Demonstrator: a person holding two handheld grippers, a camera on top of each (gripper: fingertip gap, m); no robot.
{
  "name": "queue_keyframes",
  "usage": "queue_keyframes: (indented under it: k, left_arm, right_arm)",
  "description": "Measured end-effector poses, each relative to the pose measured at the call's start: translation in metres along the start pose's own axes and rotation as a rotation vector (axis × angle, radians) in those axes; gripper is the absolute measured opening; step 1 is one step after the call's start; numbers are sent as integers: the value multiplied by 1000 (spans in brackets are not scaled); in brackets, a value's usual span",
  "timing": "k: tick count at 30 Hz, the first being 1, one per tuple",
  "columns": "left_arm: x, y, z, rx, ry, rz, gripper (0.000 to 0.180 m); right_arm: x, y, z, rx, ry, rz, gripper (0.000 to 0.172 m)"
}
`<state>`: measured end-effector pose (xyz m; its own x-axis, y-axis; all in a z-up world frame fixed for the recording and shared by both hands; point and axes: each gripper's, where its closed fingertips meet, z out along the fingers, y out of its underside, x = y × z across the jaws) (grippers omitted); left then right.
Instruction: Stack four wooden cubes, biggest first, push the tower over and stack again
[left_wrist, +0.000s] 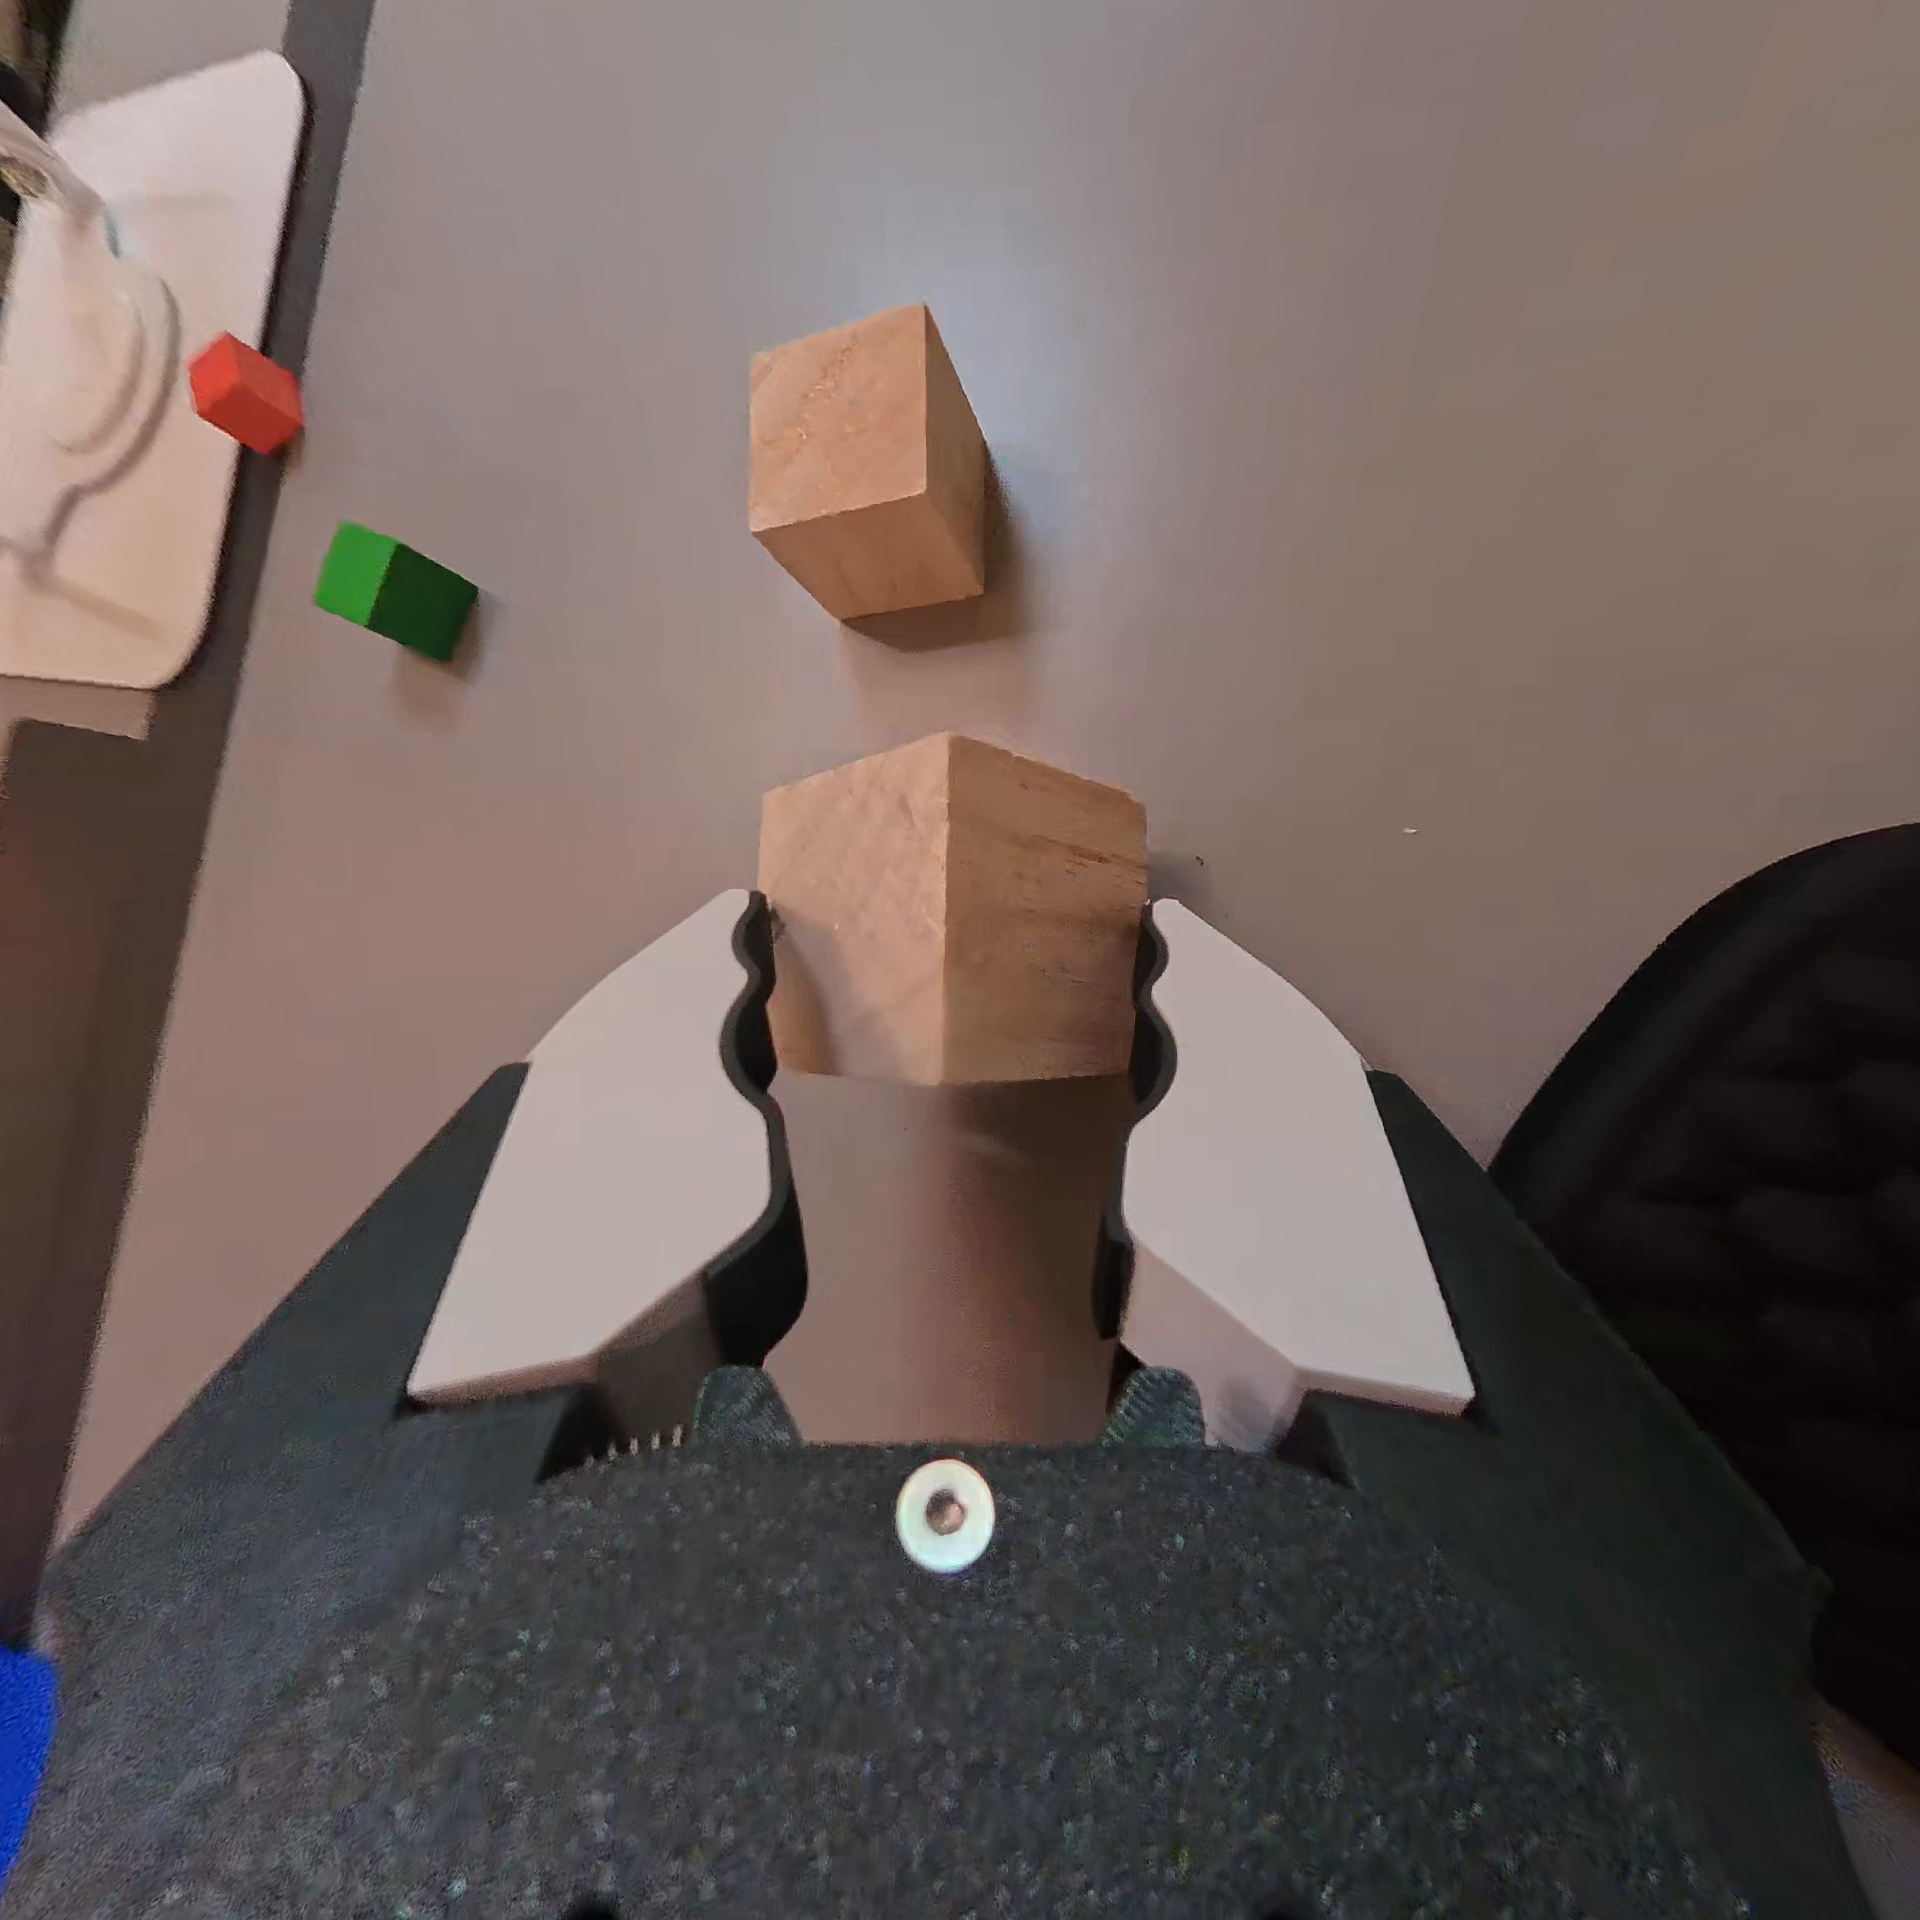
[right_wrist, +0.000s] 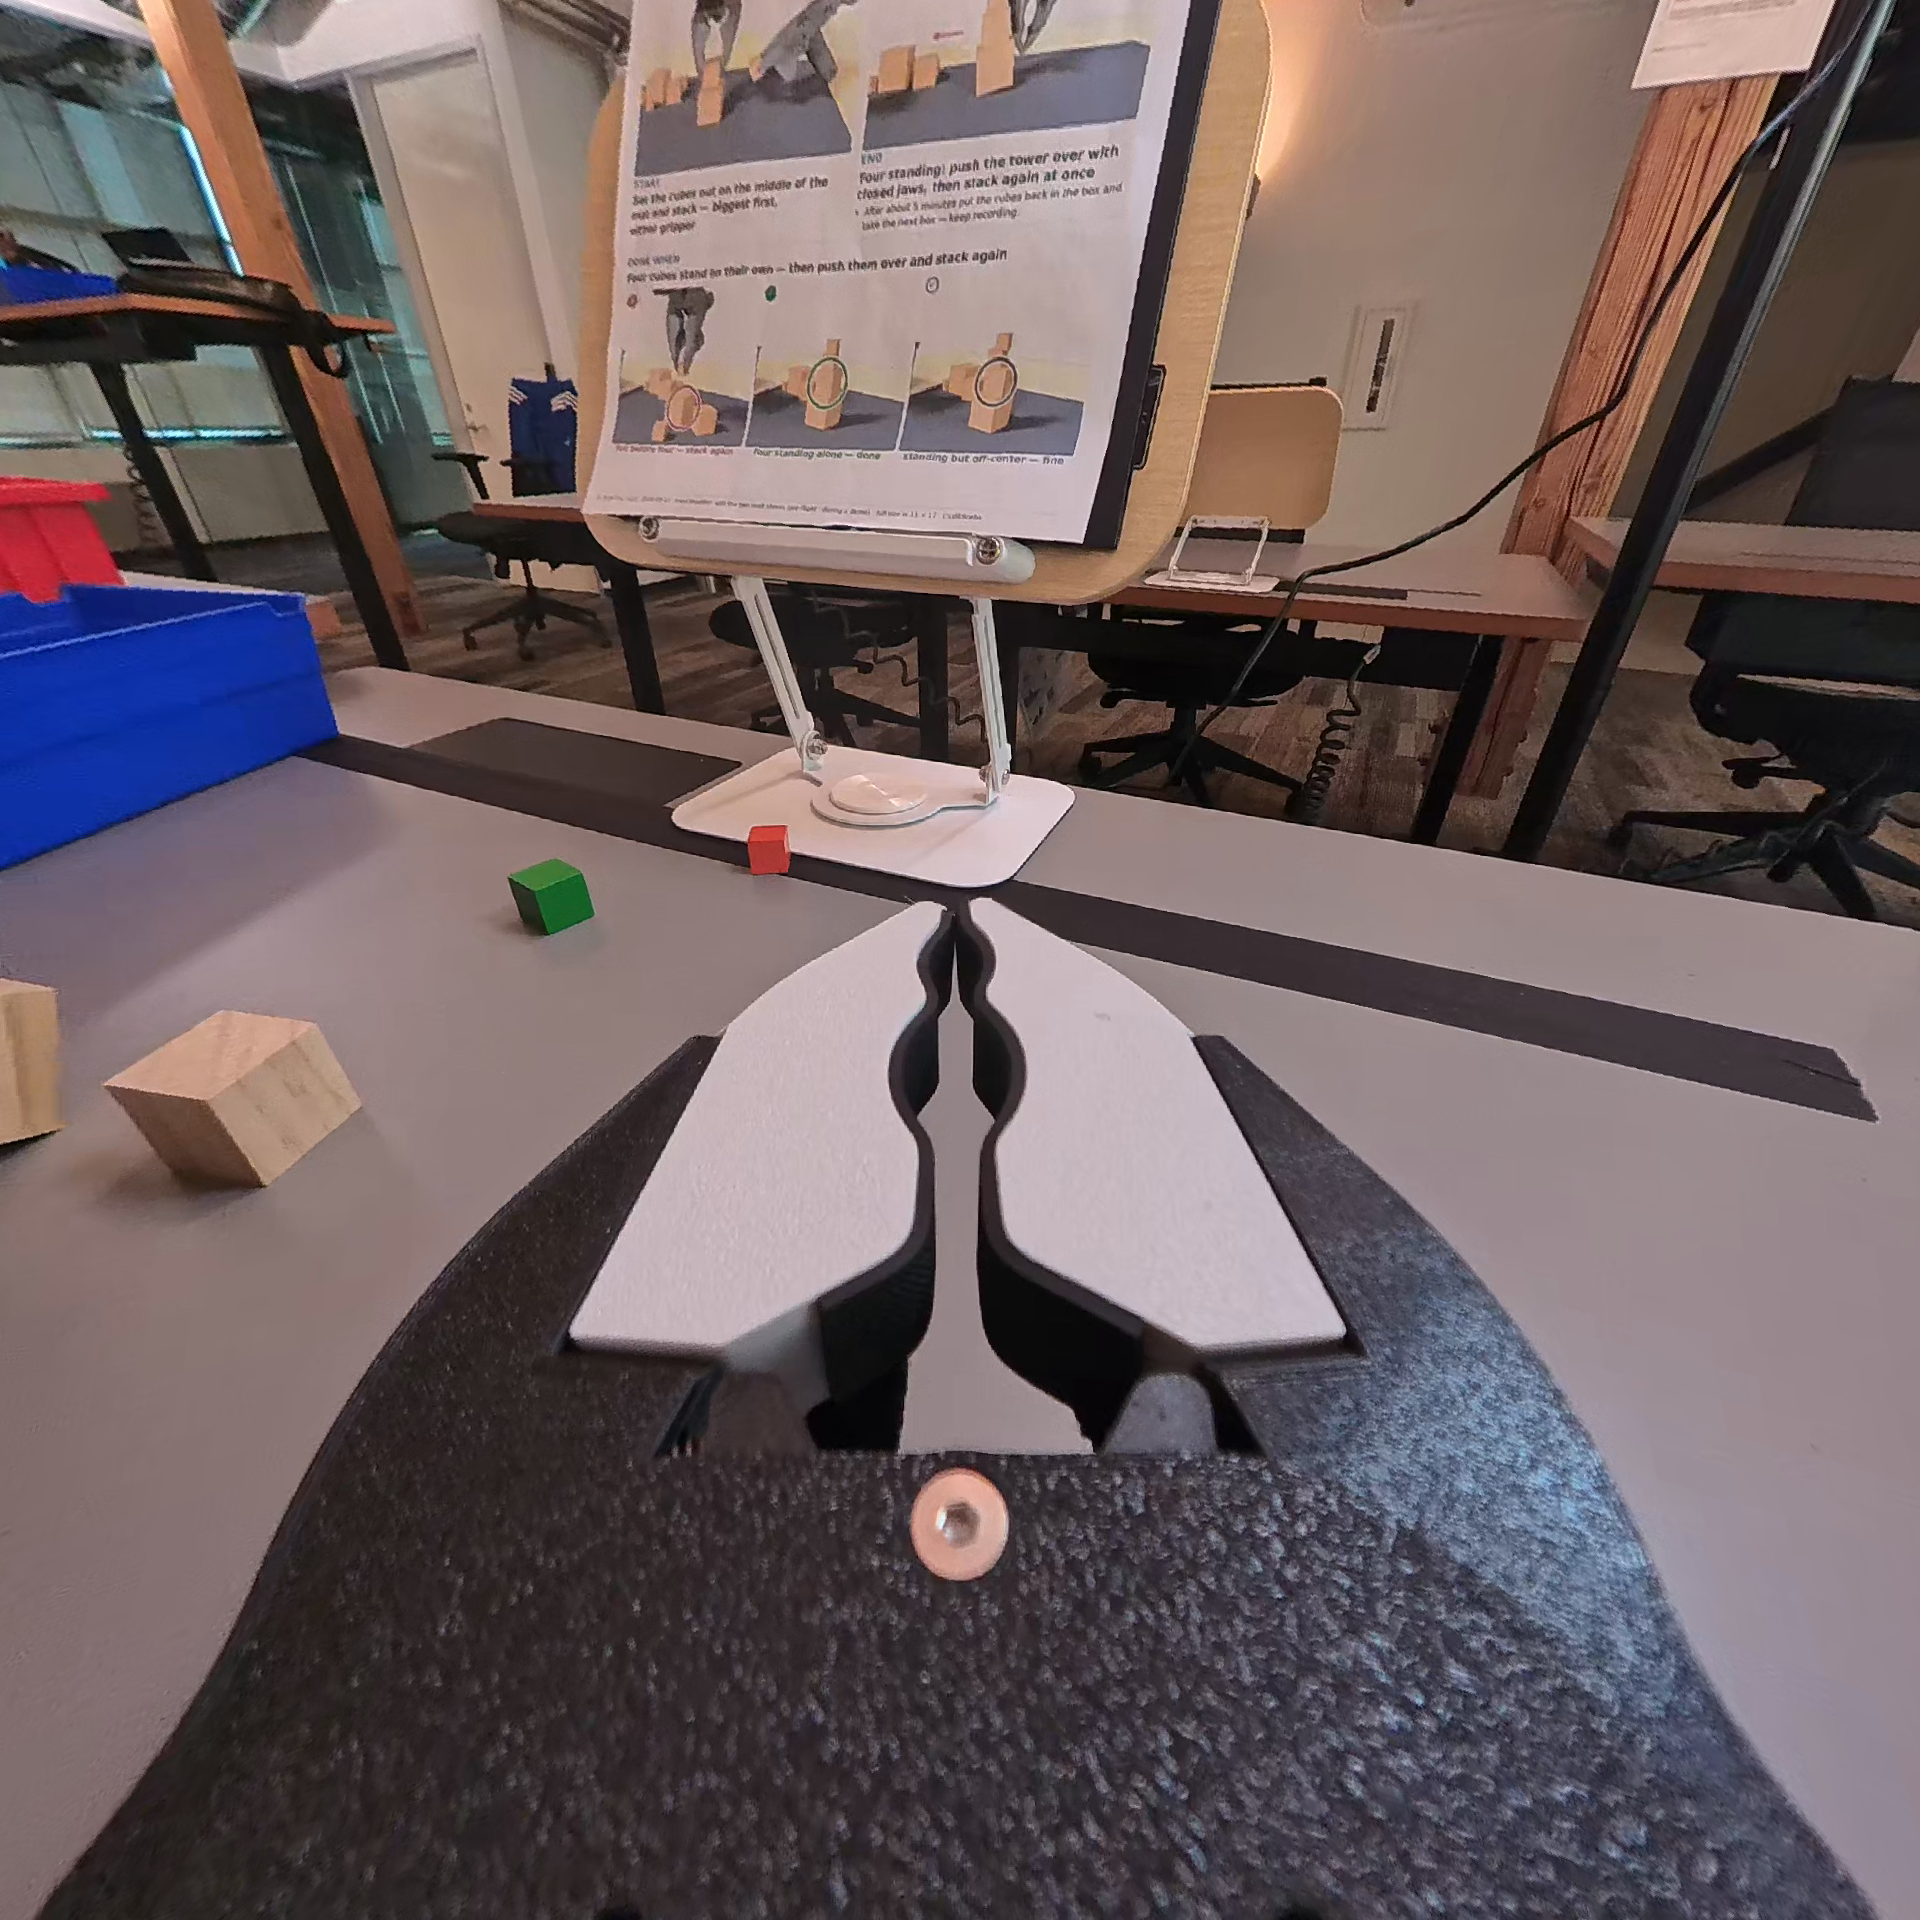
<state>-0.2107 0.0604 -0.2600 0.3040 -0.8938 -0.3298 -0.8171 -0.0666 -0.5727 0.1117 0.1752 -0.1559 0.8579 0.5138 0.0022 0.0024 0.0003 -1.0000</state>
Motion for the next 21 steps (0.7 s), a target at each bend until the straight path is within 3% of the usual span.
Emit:
queue_keyframes:
  k: [9,21]
  left_arm:
    - [0,2,4,37,-199,191,66]
    - [1,-3,-4,128,-112,8,73]
  right_arm:
    - [-1,0,0,1,0,-2,0]
    - [-2,2,1,-6,-6,2,0]
